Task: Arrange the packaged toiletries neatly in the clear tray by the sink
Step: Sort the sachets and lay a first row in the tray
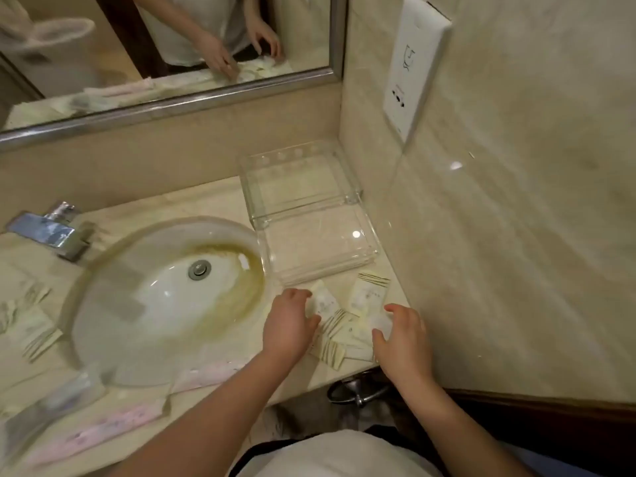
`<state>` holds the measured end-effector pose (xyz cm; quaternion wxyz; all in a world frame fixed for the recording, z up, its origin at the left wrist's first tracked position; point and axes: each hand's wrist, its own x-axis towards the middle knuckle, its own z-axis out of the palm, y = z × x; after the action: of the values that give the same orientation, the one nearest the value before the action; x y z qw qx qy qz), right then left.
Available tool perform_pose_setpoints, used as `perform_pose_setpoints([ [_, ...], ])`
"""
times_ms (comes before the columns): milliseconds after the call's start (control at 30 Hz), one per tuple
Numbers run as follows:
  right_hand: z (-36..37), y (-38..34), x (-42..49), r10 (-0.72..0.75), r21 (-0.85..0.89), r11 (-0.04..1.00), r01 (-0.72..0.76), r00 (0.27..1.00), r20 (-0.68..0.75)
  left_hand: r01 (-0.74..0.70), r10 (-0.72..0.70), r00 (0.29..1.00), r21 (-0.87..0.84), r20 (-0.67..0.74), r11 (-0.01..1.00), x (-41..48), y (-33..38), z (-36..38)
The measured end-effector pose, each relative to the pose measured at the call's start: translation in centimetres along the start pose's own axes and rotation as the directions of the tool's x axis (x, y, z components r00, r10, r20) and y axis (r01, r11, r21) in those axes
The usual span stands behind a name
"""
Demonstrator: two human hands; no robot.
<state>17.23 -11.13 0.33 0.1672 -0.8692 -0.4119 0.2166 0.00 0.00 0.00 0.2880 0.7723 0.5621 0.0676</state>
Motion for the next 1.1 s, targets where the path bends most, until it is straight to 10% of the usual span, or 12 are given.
perform_pose_setpoints([
  [167,0.1,1.3,-0.2,-0.067,-0.188,0.979,0.073,0.997,0.039,0.117,-0.105,0.992,0.188,-0.074,0.975,1.1,1.2,1.4],
  [600,0.3,0.0,0.8,-0.064,-0.332,0.941,0.069,0.998,0.026,0.287,-0.294,0.955,-0.147,-0.028,0.946,2.4,0.1,1.2],
  [867,-1.1,-2.5,-0.4,-0.196,0.081,0.974,0.214,0.963,-0.184,0.269,-0.279,0.960,-0.316,0.014,0.910,2.7,0.3,-0.2],
  [1100,-2.8,-7.4,-1.1,-0.203,0.343,0.835,0.430,0.820,-0.535,0.242,-0.241,0.963,-0.776,0.119,0.582,0.3,0.0,-5.2],
])
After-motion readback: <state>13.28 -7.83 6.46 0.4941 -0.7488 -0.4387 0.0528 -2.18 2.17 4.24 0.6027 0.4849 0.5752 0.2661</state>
